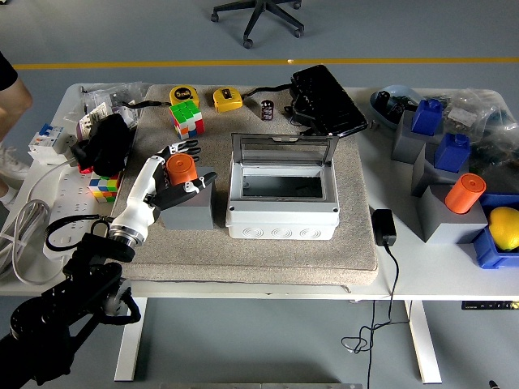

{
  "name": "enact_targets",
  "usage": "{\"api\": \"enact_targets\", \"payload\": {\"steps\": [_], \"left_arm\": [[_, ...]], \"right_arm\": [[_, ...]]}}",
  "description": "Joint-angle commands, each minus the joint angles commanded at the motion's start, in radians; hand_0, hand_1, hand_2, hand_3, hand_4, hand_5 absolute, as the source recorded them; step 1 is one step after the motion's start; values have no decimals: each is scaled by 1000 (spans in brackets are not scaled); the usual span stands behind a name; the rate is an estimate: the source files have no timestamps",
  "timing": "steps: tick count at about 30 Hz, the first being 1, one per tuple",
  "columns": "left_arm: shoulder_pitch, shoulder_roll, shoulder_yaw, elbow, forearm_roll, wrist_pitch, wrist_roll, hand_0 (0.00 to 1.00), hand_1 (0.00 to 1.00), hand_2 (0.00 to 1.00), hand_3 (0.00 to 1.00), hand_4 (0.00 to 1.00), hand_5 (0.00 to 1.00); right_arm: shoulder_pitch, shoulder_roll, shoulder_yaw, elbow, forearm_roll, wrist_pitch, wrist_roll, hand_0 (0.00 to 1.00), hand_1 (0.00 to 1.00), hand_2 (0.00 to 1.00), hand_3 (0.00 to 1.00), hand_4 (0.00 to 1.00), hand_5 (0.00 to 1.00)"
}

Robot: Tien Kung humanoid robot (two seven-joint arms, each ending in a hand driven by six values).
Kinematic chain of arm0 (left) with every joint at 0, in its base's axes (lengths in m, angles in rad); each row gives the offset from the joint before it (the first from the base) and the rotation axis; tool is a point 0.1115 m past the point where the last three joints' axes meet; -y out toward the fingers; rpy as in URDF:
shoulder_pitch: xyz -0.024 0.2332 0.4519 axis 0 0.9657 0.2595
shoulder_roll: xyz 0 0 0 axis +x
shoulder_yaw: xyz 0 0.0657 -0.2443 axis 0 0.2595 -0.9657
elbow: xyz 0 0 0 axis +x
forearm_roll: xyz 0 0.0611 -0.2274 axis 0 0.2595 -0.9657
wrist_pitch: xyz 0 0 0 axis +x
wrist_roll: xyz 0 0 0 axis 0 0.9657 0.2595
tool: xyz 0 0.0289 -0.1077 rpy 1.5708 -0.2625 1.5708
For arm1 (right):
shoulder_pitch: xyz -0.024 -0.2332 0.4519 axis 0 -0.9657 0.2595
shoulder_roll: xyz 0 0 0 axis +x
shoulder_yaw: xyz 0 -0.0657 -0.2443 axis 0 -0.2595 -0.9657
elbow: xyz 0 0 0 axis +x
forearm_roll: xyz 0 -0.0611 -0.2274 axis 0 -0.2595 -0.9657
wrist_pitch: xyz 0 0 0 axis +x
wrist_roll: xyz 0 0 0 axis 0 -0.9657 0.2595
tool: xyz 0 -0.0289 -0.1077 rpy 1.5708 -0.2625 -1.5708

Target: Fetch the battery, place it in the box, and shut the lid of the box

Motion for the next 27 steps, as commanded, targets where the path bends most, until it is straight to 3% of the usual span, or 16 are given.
{"api": "enact_targets", "payload": {"steps": [2,3,8,9,14,15,20,21,26,27], "left_arm": [[-1,-2,0,2,-1,5,-2,602,616,571,631,984,2],[-3,-5,0,4,-1,11,-4,474,459,431,461,817,2],[-14,-14,2,14,-9,34,-10,474,459,431,461,817,2],[-15,-15,3,15,-10,37,-11,336,356,306,352,656,2],[-24,-27,4,24,-31,49,-15,336,356,306,352,656,2],[-26,-30,5,26,-34,50,-15,272,255,229,283,563,2],[-33,-39,7,30,-39,54,-13,272,255,229,283,563,2],[-34,-40,7,30,-39,55,-14,205,175,188,232,538,2],[-37,-44,3,25,-45,55,-17,205,175,188,232,538,2],[-38,-43,2,23,-46,54,-18,171,124,156,204,466,2]], "right_arm": [[0,0,-1,0,0,0,1,596,632,632,568,981,569],[0,0,-2,0,1,-1,1,598,631,631,568,981,569],[0,1,-5,0,3,-2,3,598,631,631,568,981,569],[0,1,-6,-1,3,-2,3,594,630,630,567,981,569],[0,1,-8,0,5,-6,7,594,630,630,567,981,569],[0,1,-8,1,5,-7,9,595,630,630,567,981,569],[1,2,-13,1,8,-9,14,595,630,630,567,981,569],[1,2,-14,2,8,-10,16,592,629,629,566,981,568],[0,2,-18,1,11,-14,24,592,629,629,566,981,568],[0,2,-17,1,11,-15,25,590,629,628,565,980,566]]}}
